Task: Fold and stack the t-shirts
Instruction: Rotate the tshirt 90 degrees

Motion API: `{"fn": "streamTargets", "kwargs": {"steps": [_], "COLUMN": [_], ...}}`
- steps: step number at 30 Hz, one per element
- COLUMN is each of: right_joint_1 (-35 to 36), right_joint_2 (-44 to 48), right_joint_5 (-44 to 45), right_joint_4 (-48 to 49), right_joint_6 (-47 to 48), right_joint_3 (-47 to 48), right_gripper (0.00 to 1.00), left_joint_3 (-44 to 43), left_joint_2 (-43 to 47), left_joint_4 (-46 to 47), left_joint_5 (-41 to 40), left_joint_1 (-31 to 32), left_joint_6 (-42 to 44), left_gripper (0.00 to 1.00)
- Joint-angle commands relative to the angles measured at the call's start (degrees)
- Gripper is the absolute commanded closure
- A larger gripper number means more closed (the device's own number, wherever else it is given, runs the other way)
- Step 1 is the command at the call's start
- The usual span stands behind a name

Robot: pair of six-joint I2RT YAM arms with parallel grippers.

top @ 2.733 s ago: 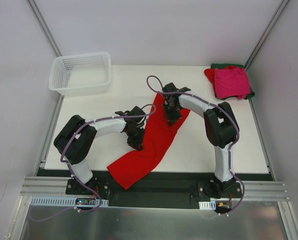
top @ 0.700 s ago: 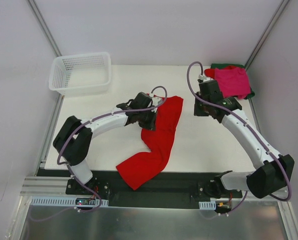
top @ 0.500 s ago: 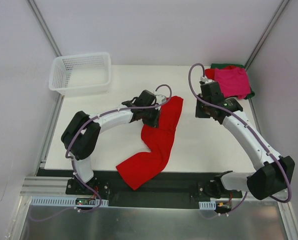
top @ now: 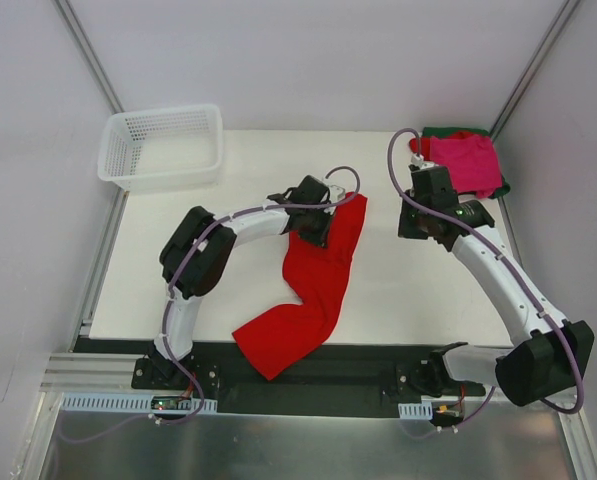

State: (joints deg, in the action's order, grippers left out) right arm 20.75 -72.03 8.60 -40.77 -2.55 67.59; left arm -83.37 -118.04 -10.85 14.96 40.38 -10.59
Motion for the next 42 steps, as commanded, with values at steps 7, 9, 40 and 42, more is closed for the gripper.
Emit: {"fn": "streamTargets", "kwargs": {"steps": [7, 9, 40, 42], "right_joint_1": [-1.9, -2.2, -4.1, -4.1], "right_joint_2": [2.4, 2.6, 4.5, 5.0], "right_joint_5": [-1.4, -1.7, -1.4, -1.0], "right_joint_4": [-0.2, -0.1, -3.3, -3.7], "right_joint_6": [-0.1, -0.1, -0.1, -0.2], "right_joint_3": [-1.0, -1.3, -4.3, -4.3], "right_gripper": [0.99, 0.99, 0.99, 0.99], "left_joint_3": [-12.4, -14.4, -55.7, -56.8], "left_joint_2": [-8.3, -10.3, -33.0, -33.3], "left_joint_4": [-12.2, -14.6, -29.8, -29.9], "left_joint_5": [-6.3, -6.8, -4.2, -4.3], "left_joint_1": [-2.8, -3.6, -15.3, -16.3], "left_joint_6": [2.3, 2.6, 3.4, 3.2], "left_gripper": [1.0, 1.0, 1.0, 1.0]}}
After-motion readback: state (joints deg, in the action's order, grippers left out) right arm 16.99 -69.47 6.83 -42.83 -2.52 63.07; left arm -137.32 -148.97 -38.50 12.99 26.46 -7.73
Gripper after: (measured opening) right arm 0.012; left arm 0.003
